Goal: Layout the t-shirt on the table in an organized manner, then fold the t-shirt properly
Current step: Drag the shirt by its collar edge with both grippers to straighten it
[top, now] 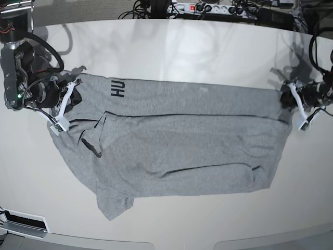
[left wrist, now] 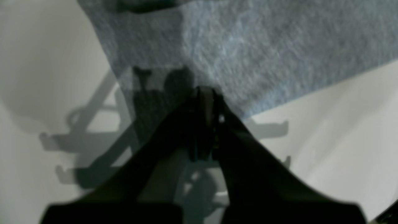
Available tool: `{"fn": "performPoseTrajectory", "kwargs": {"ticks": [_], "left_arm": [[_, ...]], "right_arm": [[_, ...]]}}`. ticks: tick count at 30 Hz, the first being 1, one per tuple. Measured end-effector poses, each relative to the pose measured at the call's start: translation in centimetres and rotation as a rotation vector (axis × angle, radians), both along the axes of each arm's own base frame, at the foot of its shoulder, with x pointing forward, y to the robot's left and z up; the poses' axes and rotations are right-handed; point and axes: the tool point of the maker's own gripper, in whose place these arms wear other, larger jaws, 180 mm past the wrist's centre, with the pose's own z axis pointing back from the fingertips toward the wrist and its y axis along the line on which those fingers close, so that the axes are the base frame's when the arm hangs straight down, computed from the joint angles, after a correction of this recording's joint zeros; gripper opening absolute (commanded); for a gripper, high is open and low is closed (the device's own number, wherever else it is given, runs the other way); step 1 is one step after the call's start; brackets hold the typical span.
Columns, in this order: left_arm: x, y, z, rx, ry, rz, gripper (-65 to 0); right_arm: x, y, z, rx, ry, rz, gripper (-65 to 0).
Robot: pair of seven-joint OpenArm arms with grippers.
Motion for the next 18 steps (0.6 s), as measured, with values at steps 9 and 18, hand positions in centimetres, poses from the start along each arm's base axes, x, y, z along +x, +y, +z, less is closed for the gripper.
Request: {"fn": "performPoseTrajectory", "kwargs": {"ticks": [9,18], "left_arm": [[2.9,-5.6,0.8,-0.078,-0.177,-0.091,-65.0],[4.8,-6.0,-0.5,0.007,-0.231,-0.027,-65.0]], "right_arm": [[0.1,0.0,0.1,0.002,-0.011,0.008,-65.0],[0.4,0.0,0.2,-0.003,-0.015,0.008,-65.0]]}}
